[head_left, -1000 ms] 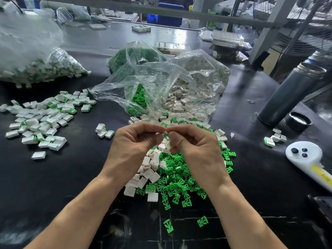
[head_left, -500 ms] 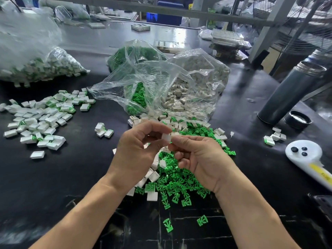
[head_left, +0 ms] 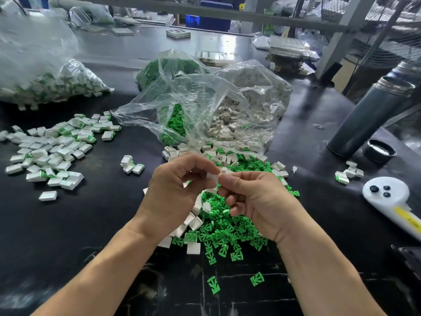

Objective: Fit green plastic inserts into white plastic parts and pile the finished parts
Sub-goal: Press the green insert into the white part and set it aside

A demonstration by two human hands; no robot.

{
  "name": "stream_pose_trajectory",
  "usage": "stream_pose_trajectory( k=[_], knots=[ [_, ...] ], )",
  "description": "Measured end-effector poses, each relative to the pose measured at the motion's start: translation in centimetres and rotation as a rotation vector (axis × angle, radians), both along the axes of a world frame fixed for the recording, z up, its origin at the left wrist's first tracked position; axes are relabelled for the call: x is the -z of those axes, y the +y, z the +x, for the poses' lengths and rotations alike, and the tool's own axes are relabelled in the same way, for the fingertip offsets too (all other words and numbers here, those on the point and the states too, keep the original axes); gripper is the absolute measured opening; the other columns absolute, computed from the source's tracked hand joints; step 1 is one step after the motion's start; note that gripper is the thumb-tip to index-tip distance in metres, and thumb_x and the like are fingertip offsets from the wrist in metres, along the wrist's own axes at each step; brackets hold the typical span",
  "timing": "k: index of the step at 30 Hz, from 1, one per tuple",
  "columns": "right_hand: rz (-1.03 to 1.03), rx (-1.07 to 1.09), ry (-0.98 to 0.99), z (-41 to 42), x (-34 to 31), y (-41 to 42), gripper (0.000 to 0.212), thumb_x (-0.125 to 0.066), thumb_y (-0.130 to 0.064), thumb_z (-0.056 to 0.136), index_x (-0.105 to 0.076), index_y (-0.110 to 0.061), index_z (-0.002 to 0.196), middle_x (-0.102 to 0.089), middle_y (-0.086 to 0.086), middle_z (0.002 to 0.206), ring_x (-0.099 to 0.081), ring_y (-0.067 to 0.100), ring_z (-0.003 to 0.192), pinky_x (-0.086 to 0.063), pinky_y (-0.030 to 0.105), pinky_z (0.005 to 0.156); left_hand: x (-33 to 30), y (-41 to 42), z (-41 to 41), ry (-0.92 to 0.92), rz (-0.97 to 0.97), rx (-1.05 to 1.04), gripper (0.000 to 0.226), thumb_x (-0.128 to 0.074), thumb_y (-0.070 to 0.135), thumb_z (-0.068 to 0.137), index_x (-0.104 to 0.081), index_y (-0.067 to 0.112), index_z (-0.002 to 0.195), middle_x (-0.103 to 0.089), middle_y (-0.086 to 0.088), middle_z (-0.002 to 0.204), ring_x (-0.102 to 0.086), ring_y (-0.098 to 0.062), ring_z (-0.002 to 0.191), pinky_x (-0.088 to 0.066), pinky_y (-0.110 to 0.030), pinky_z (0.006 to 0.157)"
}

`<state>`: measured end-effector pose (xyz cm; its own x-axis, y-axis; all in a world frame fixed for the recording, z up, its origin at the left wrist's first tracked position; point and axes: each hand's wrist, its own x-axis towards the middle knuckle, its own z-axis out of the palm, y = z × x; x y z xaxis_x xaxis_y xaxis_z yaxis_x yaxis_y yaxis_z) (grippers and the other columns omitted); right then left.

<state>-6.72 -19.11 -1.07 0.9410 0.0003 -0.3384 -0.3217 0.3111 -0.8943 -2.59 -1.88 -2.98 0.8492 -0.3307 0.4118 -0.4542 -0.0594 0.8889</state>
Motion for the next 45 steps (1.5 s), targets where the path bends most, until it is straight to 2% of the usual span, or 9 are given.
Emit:
stream_pose_trajectory(
  k=[6, 10, 18, 24, 26, 29, 32, 38, 45],
  knots=[
    [-0.056, -0.055, -0.002, 0.1, 0.0, -0.4, 0.010, -0.083, -0.014, 0.067, -0.078, -0.007, 0.070, -0.069, 0.012, 0.067, -0.058, 0.012, 0.046, -0.051, 0.022, 0.039, -0.1, 0.1, 0.4, 0.031, -0.025, 0.077, 0.031, -0.075, -0.021, 0.075, -0.074, 0.008, 0.086, -0.071, -0.012, 0.086, -0.068, -0.033, 0.082, -0.060, -0.047, 0.077],
    [-0.038, -0.055, 0.009, 0.2, 0.1, -0.5, 0.008, -0.083, -0.014, 0.065, -0.079, -0.007, 0.067, -0.069, 0.012, 0.067, -0.058, 0.012, 0.046, -0.051, 0.022, 0.040, -0.2, 0.0, 0.5, 0.056, -0.030, 0.080, 0.031, -0.073, -0.022, 0.076, -0.073, 0.008, 0.083, -0.072, -0.015, 0.087, -0.070, -0.036, 0.084, -0.060, -0.055, 0.079],
    [-0.024, 0.015, 0.005, 0.3, 0.2, -0.1, 0.016, -0.082, -0.014, 0.064, -0.075, -0.002, 0.073, -0.068, 0.012, 0.065, -0.058, 0.012, 0.044, -0.052, 0.023, 0.040, 0.2, -0.5, 0.5, 0.046, -0.026, 0.032, 0.029, -0.074, -0.020, 0.077, -0.073, 0.009, 0.081, -0.073, -0.011, 0.086, -0.071, -0.032, 0.084, -0.061, -0.050, 0.079],
    [-0.020, 0.149, -0.156, 0.5, 0.5, -0.1, 0.013, -0.079, -0.017, 0.072, -0.079, -0.006, 0.079, -0.071, 0.013, 0.073, -0.062, 0.014, 0.055, -0.056, 0.025, 0.050, 0.5, -1.4, 0.5, 0.138, -0.145, -0.029, 0.021, -0.075, -0.013, 0.082, -0.077, 0.006, 0.091, -0.079, -0.006, 0.089, -0.076, -0.021, 0.087, -0.061, -0.029, 0.081],
    [-0.055, 0.160, -0.199, 0.5, 0.5, -0.1, 0.004, -0.077, -0.012, 0.080, -0.079, -0.009, 0.080, -0.071, 0.012, 0.074, -0.062, 0.015, 0.057, -0.056, 0.026, 0.052, 0.5, -1.4, 0.4, 0.146, -0.191, -0.030, 0.018, -0.075, -0.012, 0.082, -0.077, 0.003, 0.092, -0.079, -0.007, 0.091, -0.076, -0.023, 0.091, -0.061, -0.031, 0.085],
    [-0.137, 0.176, -0.255, 0.4, 0.6, 0.3, 0.023, -0.070, 0.000, 0.092, -0.081, -0.015, 0.078, -0.071, 0.009, 0.073, -0.062, 0.014, 0.059, -0.058, 0.026, 0.055, 0.4, -1.3, 0.2, 0.154, -0.225, -0.050, 0.017, -0.074, -0.011, 0.083, -0.077, 0.003, 0.093, -0.080, -0.007, 0.094, -0.076, -0.025, 0.094, -0.061, -0.033, 0.088],
    [-0.162, 0.177, -0.293, 0.4, 0.6, 0.9, 0.028, -0.068, 0.004, 0.093, -0.082, -0.017, 0.080, -0.070, 0.006, 0.073, -0.062, 0.013, 0.060, -0.058, 0.026, 0.058, 0.3, -1.3, 0.1, 0.201, -0.251, -0.082, 0.020, -0.075, -0.010, 0.083, -0.077, 0.005, 0.097, -0.079, -0.006, 0.093, -0.075, -0.021, 0.091, -0.061, -0.029, 0.084],
    [-0.298, 0.188, -0.394, 0.1, 0.3, 1.2, 0.018, -0.070, 0.002, 0.093, -0.079, -0.013, 0.091, -0.075, 0.001, 0.074, -0.065, 0.010, 0.063, -0.059, 0.025, 0.061, 0.3, -0.9, 0.1, 0.342, -0.231, -0.045, 0.017, -0.070, -0.003, 0.091, -0.077, 0.010, 0.099, -0.078, -0.012, 0.086, -0.077, -0.026, 0.078, -0.063, -0.029, 0.070],
    [-0.246, 0.251, -0.398, 0.2, 0.6, 1.4, 0.008, -0.071, 0.001, 0.092, -0.075, -0.006, 0.091, -0.072, 0.005, 0.068, -0.065, 0.014, 0.057, -0.058, 0.027, 0.055, 0.2, -0.3, 0.0, 0.272, -0.153, -0.012, 0.015, -0.067, -0.004, 0.093, -0.073, 0.010, 0.096, -0.076, -0.010, 0.083, -0.073, -0.021, 0.070, -0.062, -0.033, 0.066]
  ],
)
